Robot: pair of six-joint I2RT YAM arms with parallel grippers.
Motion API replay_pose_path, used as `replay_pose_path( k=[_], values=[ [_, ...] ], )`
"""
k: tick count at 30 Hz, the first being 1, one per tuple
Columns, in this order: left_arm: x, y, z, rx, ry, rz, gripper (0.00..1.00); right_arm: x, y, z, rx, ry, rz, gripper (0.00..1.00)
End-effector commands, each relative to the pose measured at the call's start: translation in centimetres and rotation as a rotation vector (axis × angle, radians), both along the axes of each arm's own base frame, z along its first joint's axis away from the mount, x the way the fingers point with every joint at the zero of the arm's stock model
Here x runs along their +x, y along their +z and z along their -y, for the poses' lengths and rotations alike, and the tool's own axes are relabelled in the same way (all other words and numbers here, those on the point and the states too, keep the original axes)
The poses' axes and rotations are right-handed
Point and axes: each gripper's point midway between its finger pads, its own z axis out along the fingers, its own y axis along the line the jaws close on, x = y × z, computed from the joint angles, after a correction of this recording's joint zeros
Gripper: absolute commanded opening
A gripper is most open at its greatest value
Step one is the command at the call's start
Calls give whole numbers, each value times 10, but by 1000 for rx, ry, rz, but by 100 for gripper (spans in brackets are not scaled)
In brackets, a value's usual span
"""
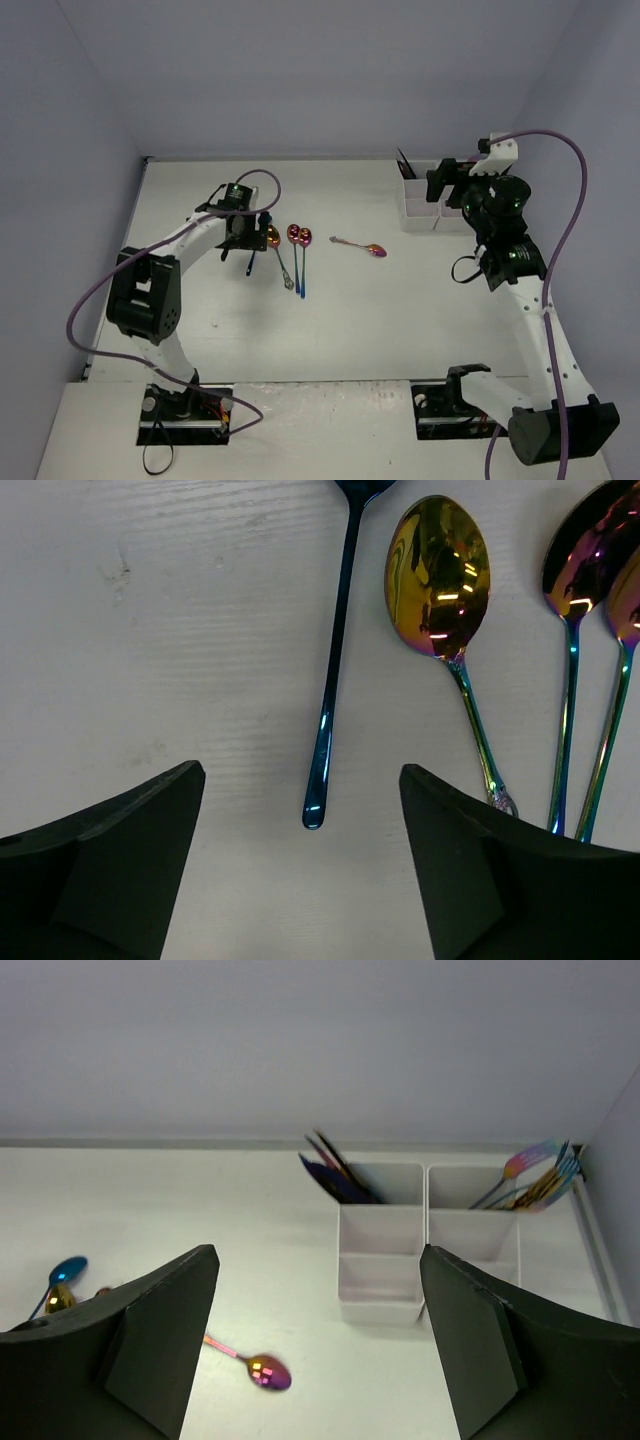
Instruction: Sort the eating utensils into containers
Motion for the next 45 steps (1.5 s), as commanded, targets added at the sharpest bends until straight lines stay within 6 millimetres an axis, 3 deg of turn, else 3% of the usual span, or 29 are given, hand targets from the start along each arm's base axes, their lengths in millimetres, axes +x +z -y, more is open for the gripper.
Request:
replay_pose_path(
  k=[1,7,12,14,18,22,28,31,35,37,42,45],
  values=[
    [28,5,13,-20,-23,19,71,-23,-17,-6,50,32,-48,79],
    [47,-15,14,19,-22,-11,57,-53,-27,-7,81,49,-67,80],
    [59,-25,9,69,-16,-18,40,-63,-31,-11,100,72,-73,80],
    [62,-30,7,85,-21,-24,31,-66,-33,-14,106,86,-88,80],
    [65,-29,4,110,-29,-16,0,-68,-30,-15,107,96,-86,81],
    [67,-11,6,100,-53,25,0,-67,-21,-24,117,144,-80,81],
    [60,65,20,5,-111,218,0,-62,-10,-54,210,289,-125,82],
    [46,123,48,-102,-215,379,0,-62,-3,-71,276,370,-155,82],
    [17,169,88,-202,-359,529,0,-59,12,-85,382,416,-191,82],
    [-7,199,117,-249,-455,620,0,-58,20,-93,426,444,-207,82],
    [-47,248,163,-356,-587,756,0,-57,27,-117,522,526,-279,81],
    [-63,264,184,-380,-653,792,0,-55,26,-130,532,562,-306,81]
  ],
)
